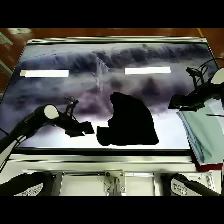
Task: Fold the shirts.
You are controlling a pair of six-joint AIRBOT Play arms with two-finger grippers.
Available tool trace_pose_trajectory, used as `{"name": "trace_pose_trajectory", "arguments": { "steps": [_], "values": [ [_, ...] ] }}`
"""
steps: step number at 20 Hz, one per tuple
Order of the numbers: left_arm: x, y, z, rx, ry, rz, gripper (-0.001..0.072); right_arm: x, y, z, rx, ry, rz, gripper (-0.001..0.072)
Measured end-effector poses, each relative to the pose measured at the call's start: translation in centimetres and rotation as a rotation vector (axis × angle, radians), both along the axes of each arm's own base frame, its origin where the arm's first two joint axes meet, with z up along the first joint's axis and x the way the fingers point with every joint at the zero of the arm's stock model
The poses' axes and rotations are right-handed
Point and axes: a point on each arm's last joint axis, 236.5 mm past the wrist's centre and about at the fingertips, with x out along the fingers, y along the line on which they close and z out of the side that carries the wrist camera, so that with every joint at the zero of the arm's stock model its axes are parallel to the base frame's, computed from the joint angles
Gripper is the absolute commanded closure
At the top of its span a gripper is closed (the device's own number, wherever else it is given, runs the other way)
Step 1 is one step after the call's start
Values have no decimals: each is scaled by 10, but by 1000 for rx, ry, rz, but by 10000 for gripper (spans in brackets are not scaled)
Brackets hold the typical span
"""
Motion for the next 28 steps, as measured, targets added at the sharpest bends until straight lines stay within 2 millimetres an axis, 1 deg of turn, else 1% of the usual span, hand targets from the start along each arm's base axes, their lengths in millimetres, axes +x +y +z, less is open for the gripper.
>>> {"name": "trace_pose_trajectory", "arguments": {
  "steps": [2,4,5,7,8,9,10,12,13,16,19,20,22,25,27,28],
  "values": [
    [-15,-15,-19,-25,30,21,34,1,1,-8,7,19,1,74],
    [-25,-30,-34,-42,52,34,34,0,1,-13,9,34,5,75],
    [-28,-37,-40,-53,58,42,35,0,1,-14,9,37,5,74],
    [-24,-52,-49,-88,57,80,45,-4,2,-16,12,58,8,72],
    [-21,-60,-51,-113,60,100,52,-7,2,-17,15,71,10,46],
    [-17,-67,-52,-133,61,125,103,-10,3,-18,18,84,12,20],
    [-13,-71,-54,-144,57,138,258,-15,5,-20,26,107,16,19],
    [-4,-74,-61,-142,36,157,587,-31,10,-29,51,169,23,13],
    [0,-75,-64,-141,26,163,671,-39,15,-35,71,202,28,11],
    [5,-80,-62,-157,9,160,670,-67,37,-58,167,295,36,11],
    [5,-85,-56,-177,-2,128,670,-81,63,-79,280,320,28,11],
    [4,-87,-52,-186,-8,116,671,-82,70,-86,310,314,17,11],
    [3,-89,-44,-203,-21,96,670,-83,76,-101,332,294,-10,12],
    [4,-92,-28,-231,-53,78,671,-80,77,-120,328,254,-53,13],
    [6,-94,-18,-247,-74,73,671,-78,76,-130,322,234,-75,29],
    [7,-94,-14,-253,-85,69,670,-78,77,-134,318,228,-75,258]
  ]
}}
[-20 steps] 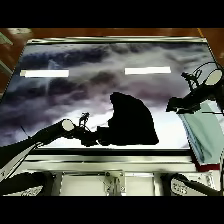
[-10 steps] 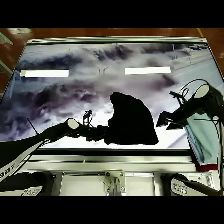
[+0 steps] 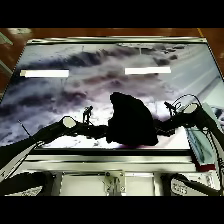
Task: Fold the shirts.
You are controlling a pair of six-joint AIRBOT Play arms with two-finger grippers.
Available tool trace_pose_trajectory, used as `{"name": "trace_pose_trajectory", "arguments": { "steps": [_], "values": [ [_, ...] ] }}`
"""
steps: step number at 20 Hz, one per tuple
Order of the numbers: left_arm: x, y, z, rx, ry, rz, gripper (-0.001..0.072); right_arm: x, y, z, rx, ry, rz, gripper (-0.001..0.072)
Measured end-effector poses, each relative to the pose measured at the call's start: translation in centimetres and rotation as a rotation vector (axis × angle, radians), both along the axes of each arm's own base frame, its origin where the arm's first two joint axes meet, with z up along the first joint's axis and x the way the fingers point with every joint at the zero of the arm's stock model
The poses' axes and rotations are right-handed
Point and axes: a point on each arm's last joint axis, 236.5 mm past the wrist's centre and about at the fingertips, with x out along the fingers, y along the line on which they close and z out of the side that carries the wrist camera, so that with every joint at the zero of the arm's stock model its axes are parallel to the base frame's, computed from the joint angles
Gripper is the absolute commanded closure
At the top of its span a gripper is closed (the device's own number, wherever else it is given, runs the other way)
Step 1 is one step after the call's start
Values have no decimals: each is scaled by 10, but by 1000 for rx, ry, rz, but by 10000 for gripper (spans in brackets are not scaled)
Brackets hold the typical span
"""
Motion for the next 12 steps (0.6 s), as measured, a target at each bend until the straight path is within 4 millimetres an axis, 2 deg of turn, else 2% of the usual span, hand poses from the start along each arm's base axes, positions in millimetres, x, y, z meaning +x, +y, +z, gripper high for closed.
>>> {"name": "trace_pose_trajectory", "arguments": {
  "steps": [1,2,5,7,8,9,10,11,12],
  "values": [
    [1,0,3,-5,-12,-4,671,0,3,-3,-4,-9,11,564],
    [1,-1,6,-9,-23,-8,671,-1,6,-4,-3,-17,28,651],
    [4,-2,20,-24,-73,-21,673,3,19,0,-7,-57,91,655],
    [14,-1,42,-37,-159,-33,673,20,24,21,-11,-141,121,656],
    [24,1,63,-45,-229,-38,673,33,24,39,-17,-207,127,656],
    [37,4,89,-59,-311,-31,673,51,24,65,-26,-300,129,656],
    [53,10,127,-81,-417,-10,672,72,25,100,-34,-422,122,656],
    [68,18,167,-107,-518,21,672,89,26,139,-39,-545,109,656],
    [83,31,217,-139,-636,71,672,105,29,188,-35,-692,86,655]
  ]
}}
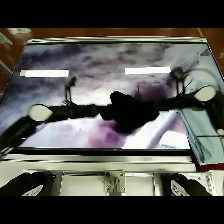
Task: Fold the shirts.
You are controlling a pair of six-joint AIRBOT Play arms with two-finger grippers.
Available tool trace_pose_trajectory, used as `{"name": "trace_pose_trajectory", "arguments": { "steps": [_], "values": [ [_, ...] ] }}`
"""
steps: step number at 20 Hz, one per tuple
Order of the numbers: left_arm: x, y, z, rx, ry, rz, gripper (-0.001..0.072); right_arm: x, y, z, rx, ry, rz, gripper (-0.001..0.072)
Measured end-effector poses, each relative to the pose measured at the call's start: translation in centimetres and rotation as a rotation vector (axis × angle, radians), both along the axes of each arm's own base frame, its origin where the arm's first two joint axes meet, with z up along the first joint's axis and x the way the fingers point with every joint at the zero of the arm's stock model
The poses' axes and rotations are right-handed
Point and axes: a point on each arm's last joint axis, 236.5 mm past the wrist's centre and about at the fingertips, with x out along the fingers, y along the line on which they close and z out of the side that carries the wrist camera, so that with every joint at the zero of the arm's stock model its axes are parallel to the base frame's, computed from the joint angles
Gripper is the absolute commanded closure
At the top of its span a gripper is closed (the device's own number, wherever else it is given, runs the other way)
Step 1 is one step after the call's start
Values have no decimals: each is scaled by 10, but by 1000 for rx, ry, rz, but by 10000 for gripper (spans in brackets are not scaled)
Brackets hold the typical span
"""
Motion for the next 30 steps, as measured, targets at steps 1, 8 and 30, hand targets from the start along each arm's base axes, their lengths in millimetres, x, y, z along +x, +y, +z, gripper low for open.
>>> {"name": "trace_pose_trajectory", "arguments": {
  "steps": [1,8,30],
  "values": [
    [11,14,48,-48,-105,51,672,10,3,50,29,-138,-18,655],
    [-31,77,279,-285,-574,180,672,-48,23,307,240,-771,-39,656],
    [21,119,2,237,64,301,671,-9,58,-9,91,-42,-81,655]
  ]
}}
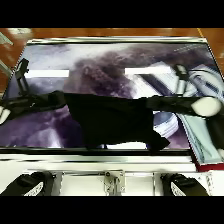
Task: Fold the shirts.
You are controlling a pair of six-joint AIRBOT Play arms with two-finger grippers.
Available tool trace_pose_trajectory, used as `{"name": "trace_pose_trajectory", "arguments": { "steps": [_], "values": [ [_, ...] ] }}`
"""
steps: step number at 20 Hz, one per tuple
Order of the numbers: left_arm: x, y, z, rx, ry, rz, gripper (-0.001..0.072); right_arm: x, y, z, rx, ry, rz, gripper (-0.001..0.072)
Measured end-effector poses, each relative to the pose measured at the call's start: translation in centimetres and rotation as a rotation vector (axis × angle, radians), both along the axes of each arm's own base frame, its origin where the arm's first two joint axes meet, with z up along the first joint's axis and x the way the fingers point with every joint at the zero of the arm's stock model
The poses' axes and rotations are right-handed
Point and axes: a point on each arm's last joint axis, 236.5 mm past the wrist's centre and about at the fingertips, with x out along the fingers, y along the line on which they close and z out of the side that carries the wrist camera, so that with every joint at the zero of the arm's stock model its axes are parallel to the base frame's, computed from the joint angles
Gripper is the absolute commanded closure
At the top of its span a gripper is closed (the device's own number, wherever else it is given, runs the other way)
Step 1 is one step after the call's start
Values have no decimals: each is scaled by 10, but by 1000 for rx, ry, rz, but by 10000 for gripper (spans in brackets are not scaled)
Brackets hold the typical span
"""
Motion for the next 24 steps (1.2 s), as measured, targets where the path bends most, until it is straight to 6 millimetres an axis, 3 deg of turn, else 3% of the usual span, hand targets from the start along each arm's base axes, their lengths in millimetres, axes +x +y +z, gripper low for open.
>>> {"name": "trace_pose_trajectory", "arguments": {
  "steps": [3,4,5,6,7,8,11,14,17,19,21,24],
  "values": [
    [34,1,-41,-13,62,66,668,33,27,-54,14,14,-46,645],
    [40,-2,-58,-22,102,78,636,38,33,-69,27,36,-63,630],
    [45,-6,-77,-38,152,88,534,41,38,-81,38,55,-80,628],
    [47,-10,-95,-56,206,95,344,44,41,-87,49,62,-94,519],
    [49,-15,-109,-78,254,105,118,46,41,-90,53,64,-102,144],
    [49,-16,-121,-90,295,112,18,47,39,-89,50,56,-104,14],
    [47,0,-136,-91,376,116,34,51,5,-67,-18,-16,-104,14],
    [24,37,-143,-16,478,59,57,39,-70,-44,-200,-52,-115,20],
    [-25,71,-162,102,625,-2,51,-7,-170,-53,-408,100,-191,19],
    [-60,75,-181,117,722,-36,27,-47,-219,-70,-444,253,-273,20],
    [-97,54,-201,66,808,-97,-13,-77,-237,-88,-373,364,-349,20],
    [-129,17,-224,-26,849,-150,-13,-100,-224,-107,-226,446,-369,19]
  ]
}}
